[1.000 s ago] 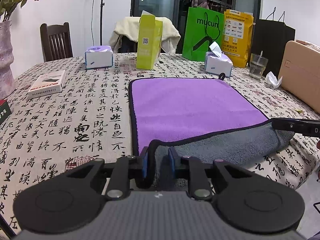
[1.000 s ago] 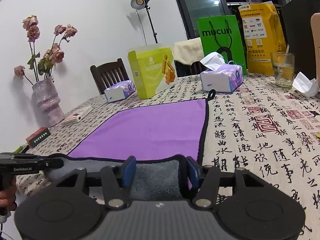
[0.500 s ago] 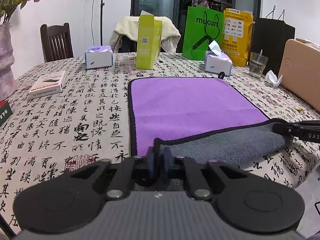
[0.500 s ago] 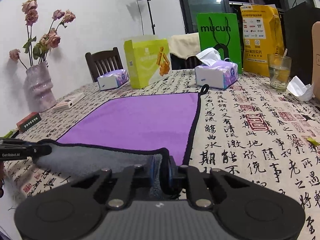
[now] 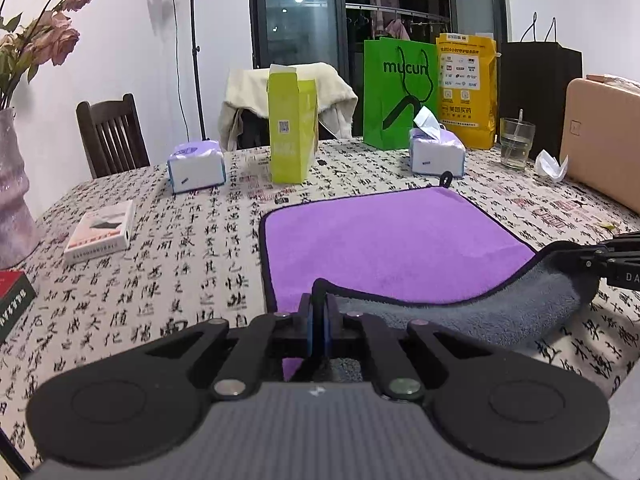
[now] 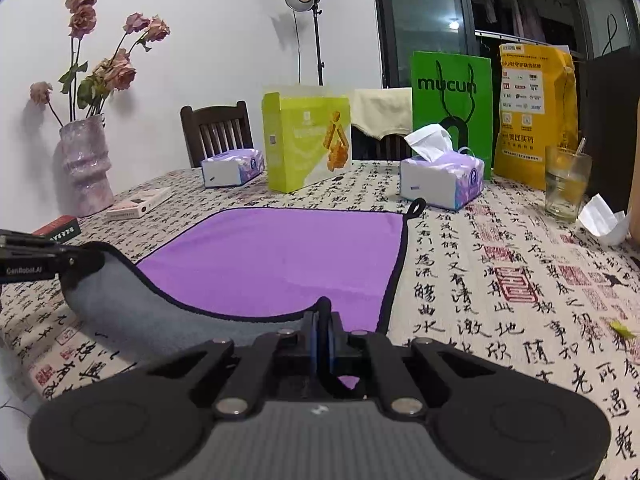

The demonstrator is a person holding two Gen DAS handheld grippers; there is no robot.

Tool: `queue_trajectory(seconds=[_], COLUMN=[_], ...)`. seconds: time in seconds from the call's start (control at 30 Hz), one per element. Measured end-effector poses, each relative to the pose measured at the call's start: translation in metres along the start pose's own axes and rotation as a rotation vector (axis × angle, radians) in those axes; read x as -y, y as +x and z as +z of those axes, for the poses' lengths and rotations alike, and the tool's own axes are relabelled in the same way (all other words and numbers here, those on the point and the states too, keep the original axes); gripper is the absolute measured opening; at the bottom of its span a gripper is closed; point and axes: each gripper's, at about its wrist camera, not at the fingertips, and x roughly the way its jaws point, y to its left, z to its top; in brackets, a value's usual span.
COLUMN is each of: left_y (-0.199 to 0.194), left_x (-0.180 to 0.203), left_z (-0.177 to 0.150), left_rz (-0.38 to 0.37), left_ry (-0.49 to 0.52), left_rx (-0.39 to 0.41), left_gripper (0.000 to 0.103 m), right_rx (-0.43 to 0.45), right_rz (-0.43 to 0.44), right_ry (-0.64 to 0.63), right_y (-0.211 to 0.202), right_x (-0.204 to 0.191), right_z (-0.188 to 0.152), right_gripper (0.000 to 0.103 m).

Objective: Fold towel

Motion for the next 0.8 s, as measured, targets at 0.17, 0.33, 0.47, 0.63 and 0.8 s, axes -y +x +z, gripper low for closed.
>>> queue_trajectory(seconds=[0.17,0.33,0.47,0.63,0.8], left_y=[0.004,0.009,0.012,0.019,0.027], left_x=[-0.001,-0.002,-0.004,-0.007,-0.011], left_z=[0.009,0.016,0.021,0.026,0.031], left_rz=[0.002,0.004,0.007,0.005,0.008], left_ry=[0.011,0.024,0.026,0.018,0.010], left_rx=[0.015,0.023,0.027,0.011,-0.009], left_gripper=[0.005,0.005,0.005,0.006,0.006], right_rx=[0.017,0.023,0.035,0.028,0.025], right_rz=[-0.008,-0.011,-0.014,-0.016,-0.012], right_ry=[-0.010,-0.023,-0.032,-0.050,-0.052], right_y=[0.002,0.008,0.011,0.020,0.027], right_x=[0.003,0.004,0.006,0.008,0.010], right_z=[0.009,0.017,0.025,0.032,0.038], right_gripper=[0.005,0.005,0.005,0.005,0.005])
